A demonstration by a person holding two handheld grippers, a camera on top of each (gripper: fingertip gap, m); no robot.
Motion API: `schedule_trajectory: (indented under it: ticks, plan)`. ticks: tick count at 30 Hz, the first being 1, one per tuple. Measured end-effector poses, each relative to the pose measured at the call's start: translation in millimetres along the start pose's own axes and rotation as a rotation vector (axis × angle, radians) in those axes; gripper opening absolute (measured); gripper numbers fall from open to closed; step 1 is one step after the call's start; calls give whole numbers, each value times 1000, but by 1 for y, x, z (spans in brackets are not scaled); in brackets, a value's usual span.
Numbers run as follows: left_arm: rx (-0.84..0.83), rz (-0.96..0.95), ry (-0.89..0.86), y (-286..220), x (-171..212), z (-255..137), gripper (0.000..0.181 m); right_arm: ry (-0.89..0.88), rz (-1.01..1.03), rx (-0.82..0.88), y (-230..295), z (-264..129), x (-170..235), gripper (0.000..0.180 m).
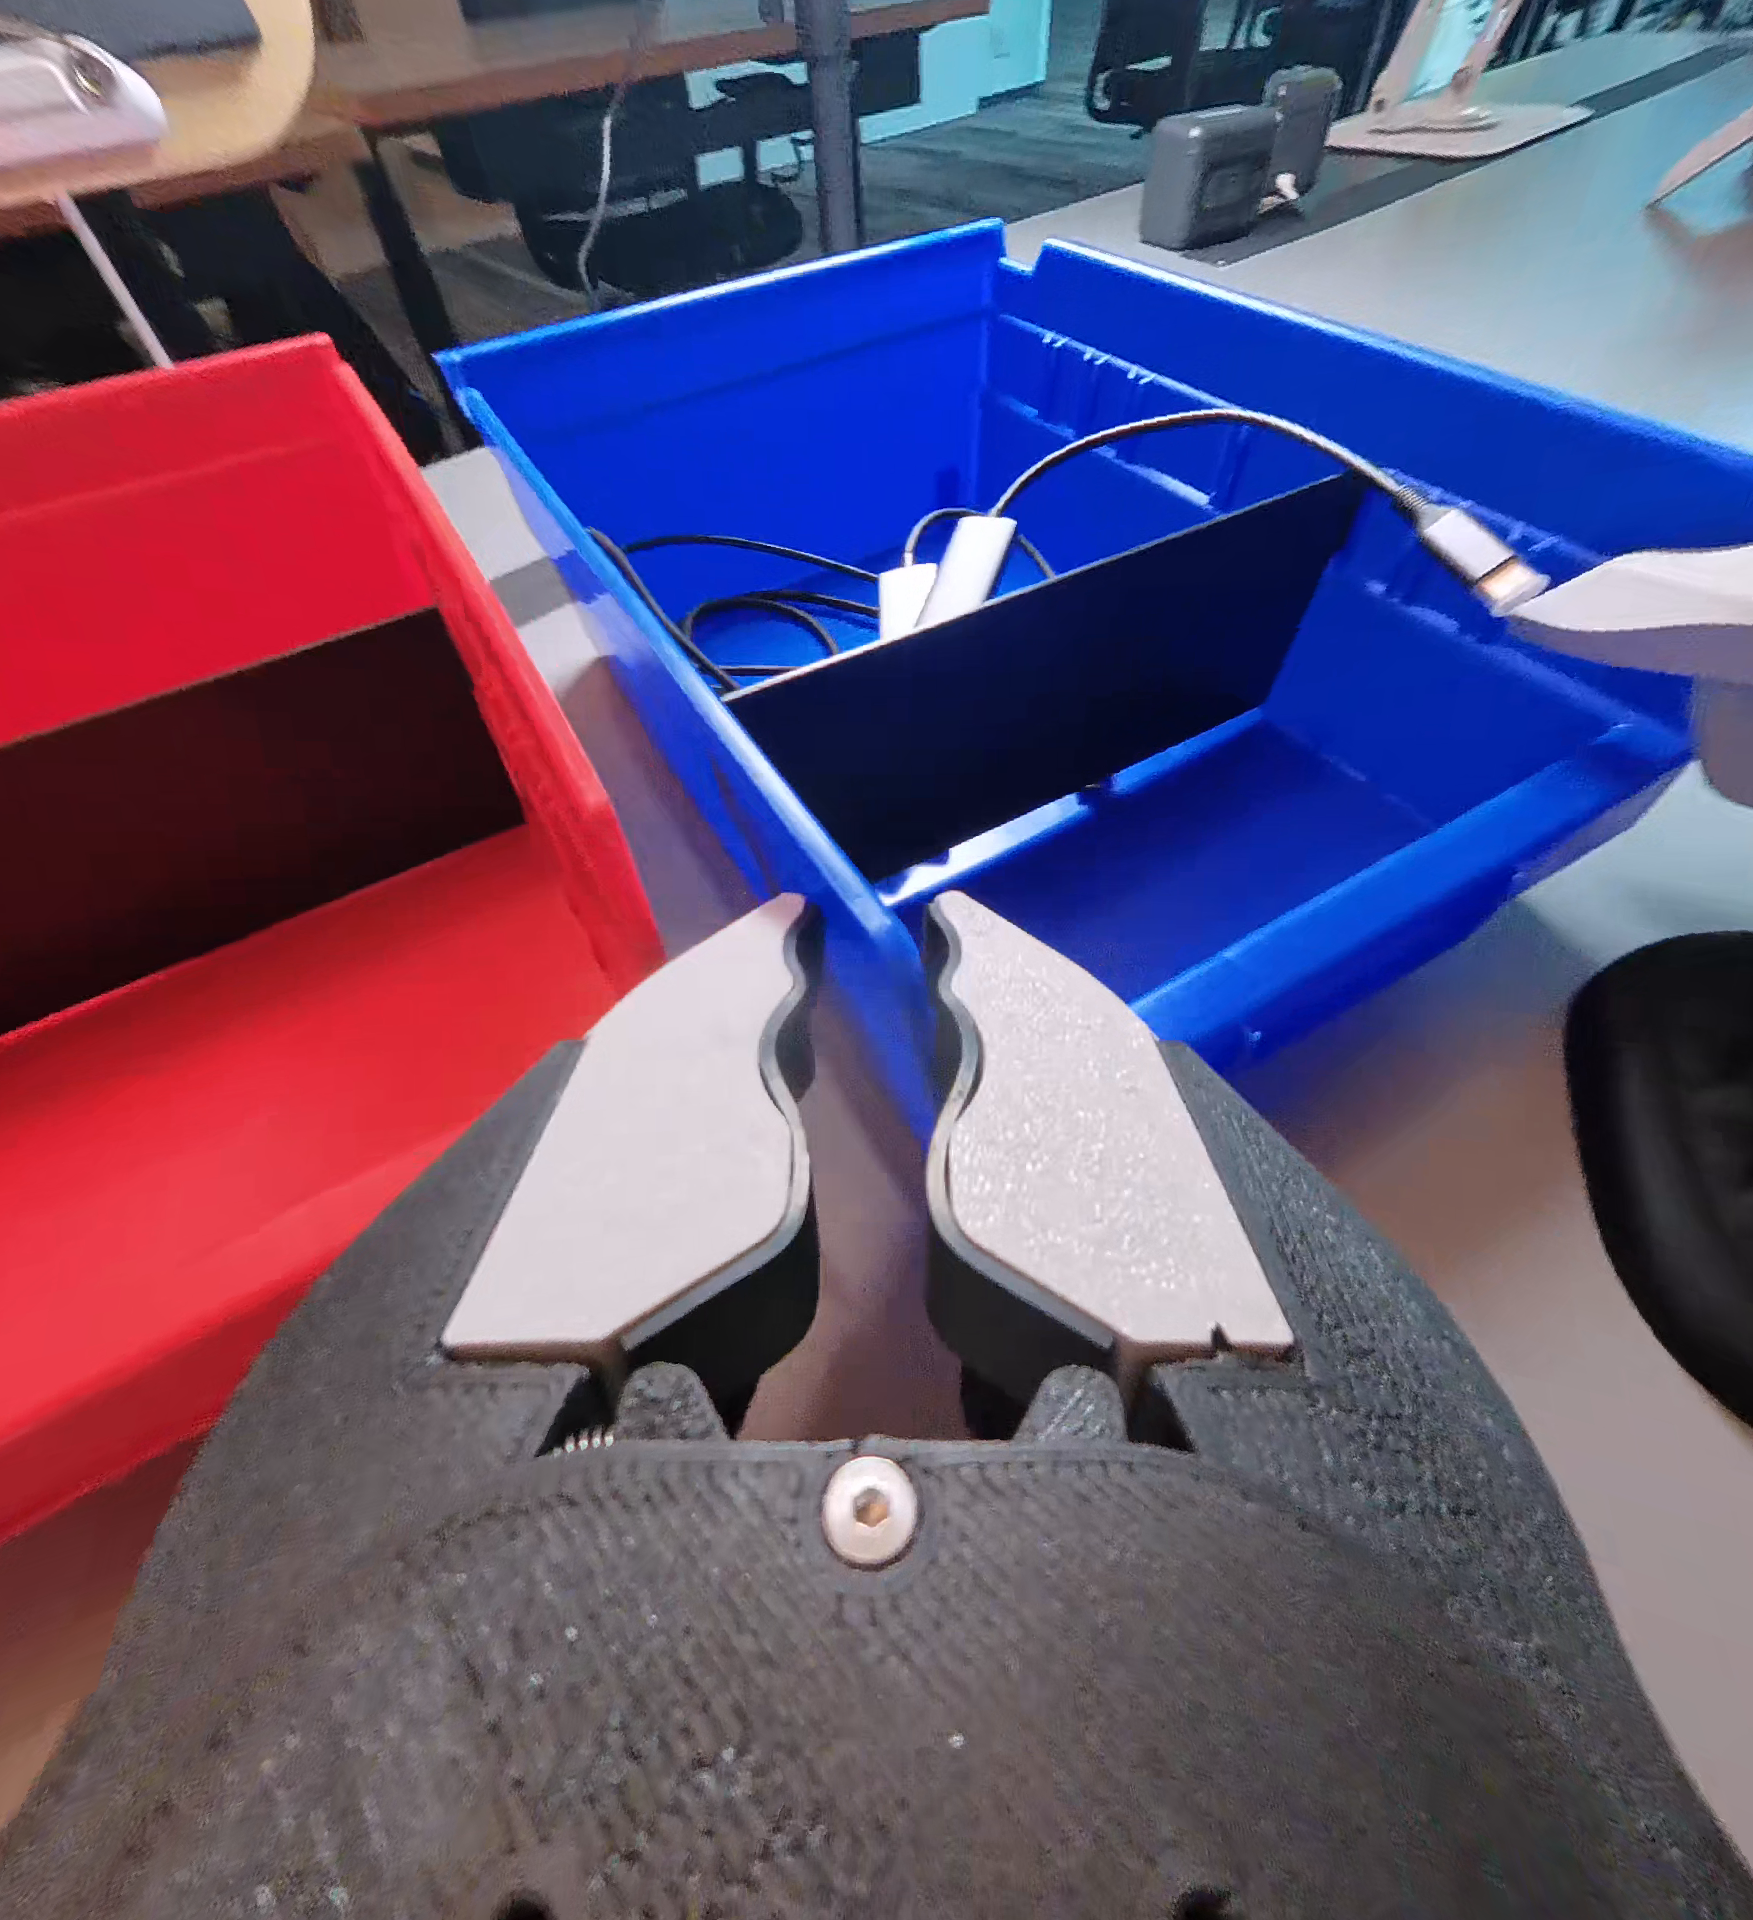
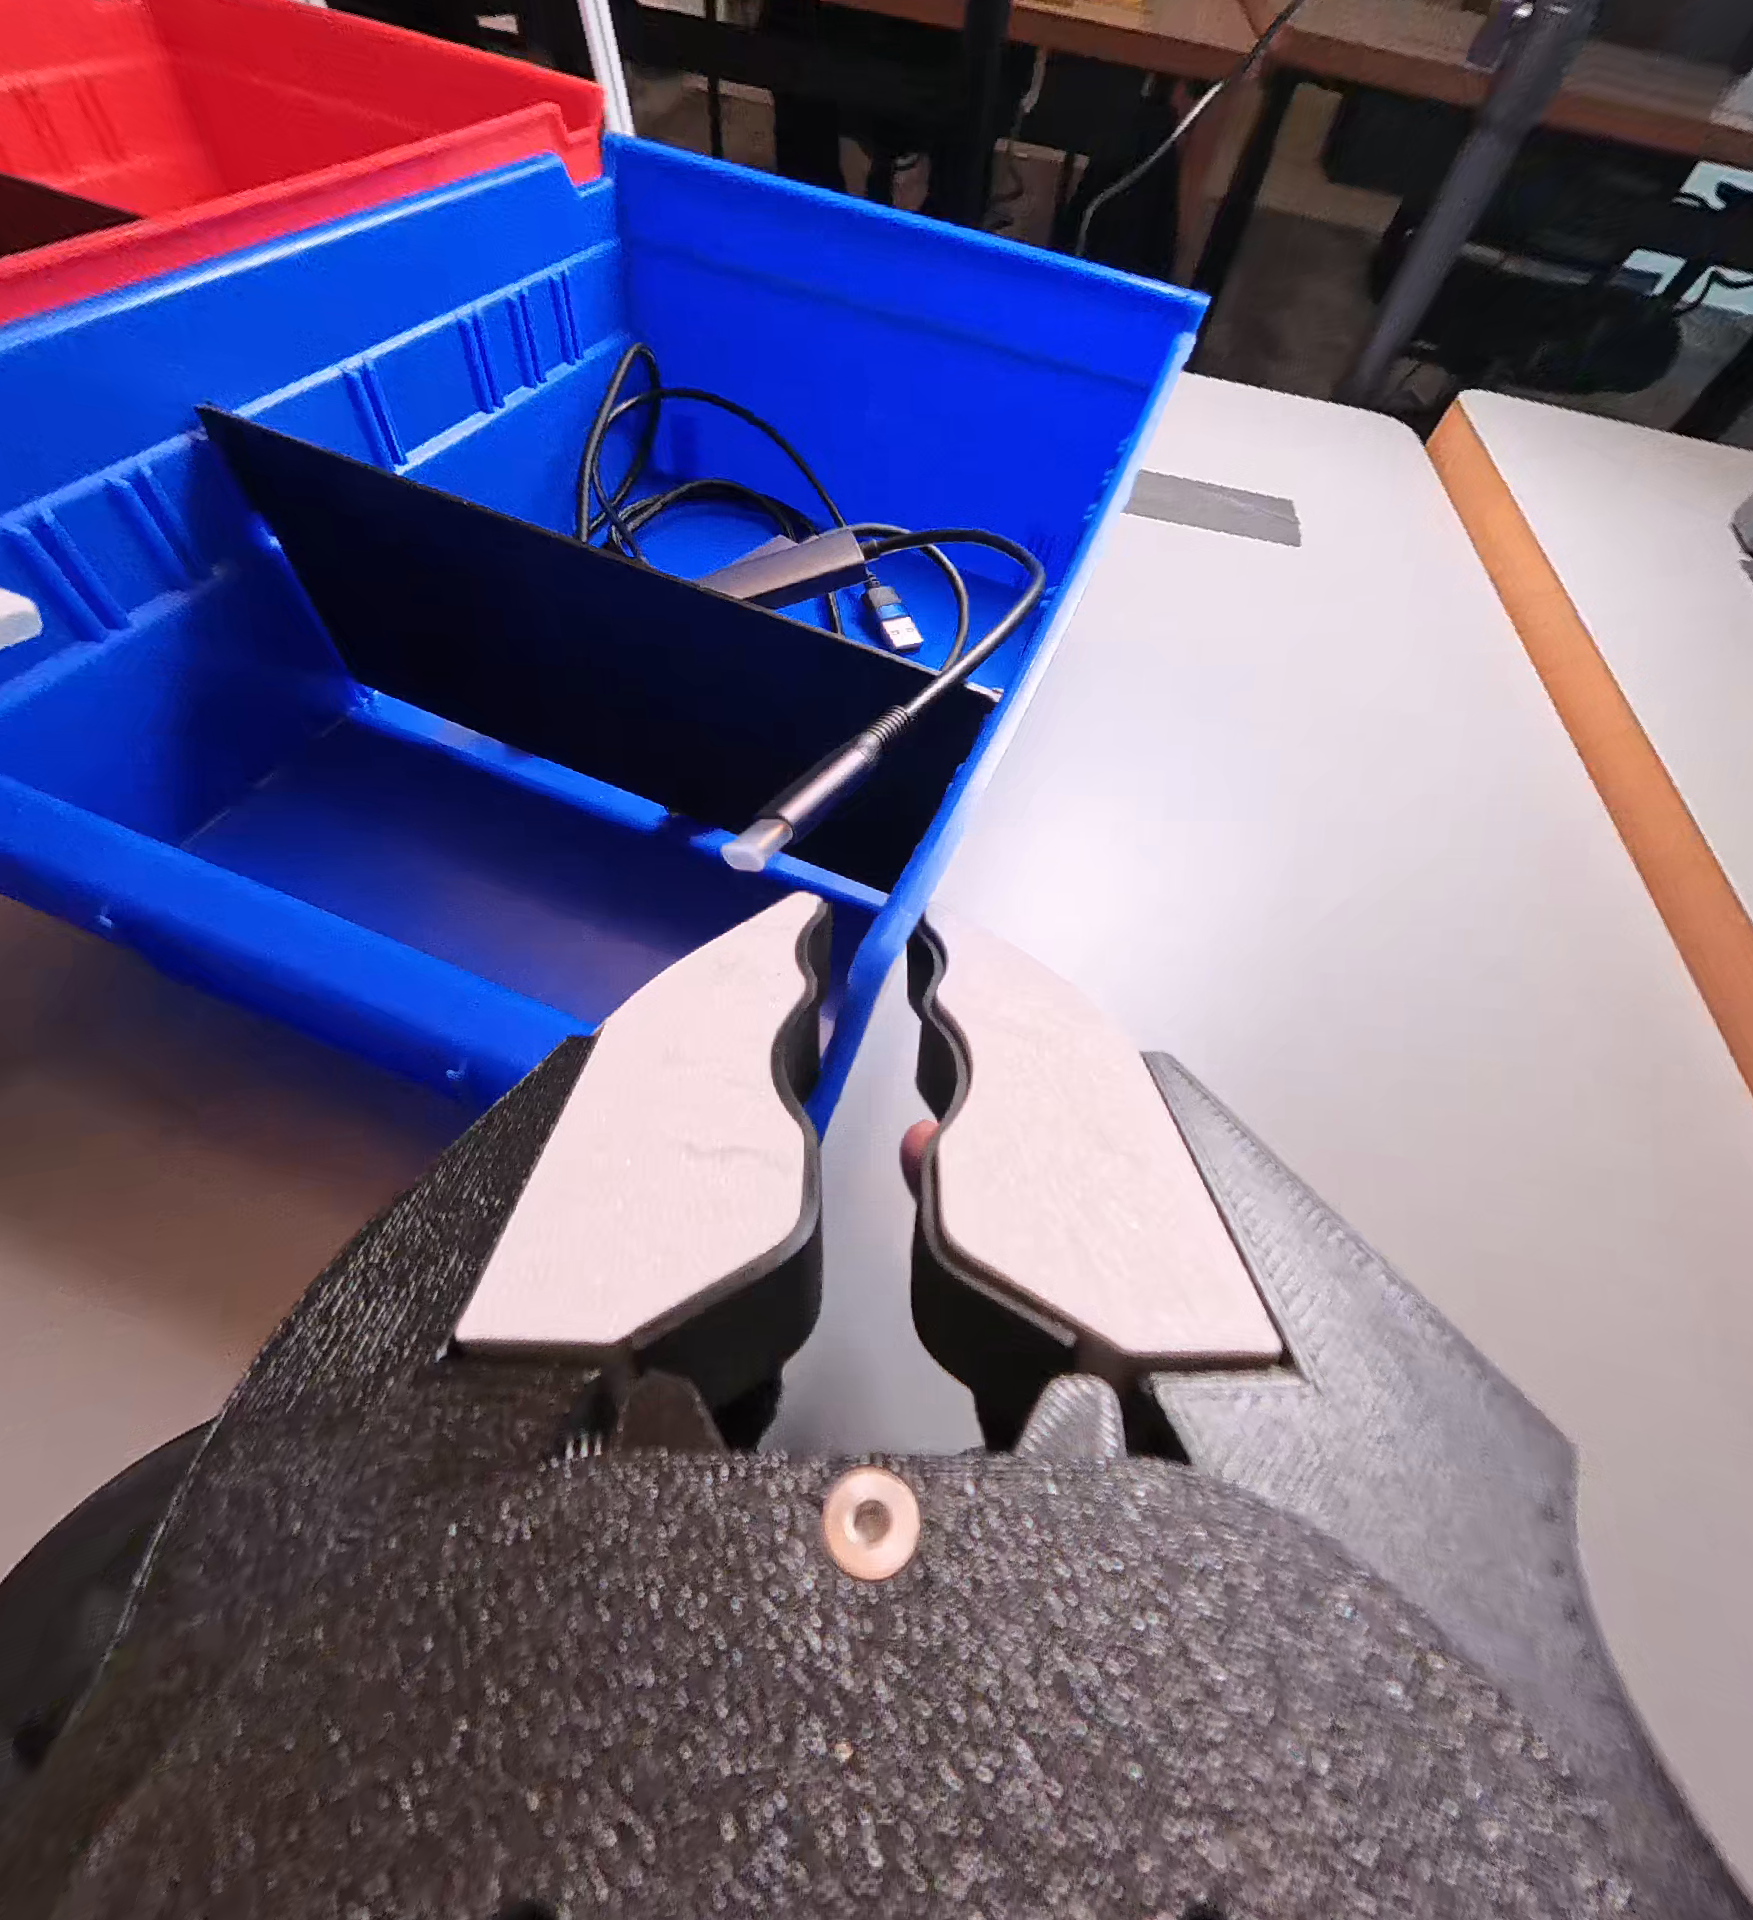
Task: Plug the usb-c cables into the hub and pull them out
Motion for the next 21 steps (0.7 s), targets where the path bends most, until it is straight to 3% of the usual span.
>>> schedule_trajectory:
  ticks: [1, 6, 10, 16, 21]
  plan:
    - [-3, 5, 5, -1, -1, 1, 18, -2, 3, 15, -1, -2, 0, 13]
    - [40, 15, -5, -10, -9, 0, 16, -92, -2, 87, -4, -29, -9, 8]
    - [45, 70, -69, -13, -32, -16, 15, -185, -31, 114, -3, -59, -39, 7]
    - [-25, 69, -230, 8, -86, -60, 12, -369, -83, 101, 18, -94, -101, 8]
    - [-147, 50, -347, 45, -119, -116, 11, -514, -82, -14, 59, -100, -154, 9]
Point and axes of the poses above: each gripper's, where its closed fingertips meet, z out along the fingers, x out of its underside, y = z × x across the jaws, the point moved 8 cm from there along -z, back along the fingers, and after that the axes turned 4 degrees about z, right-handed, at the moved point
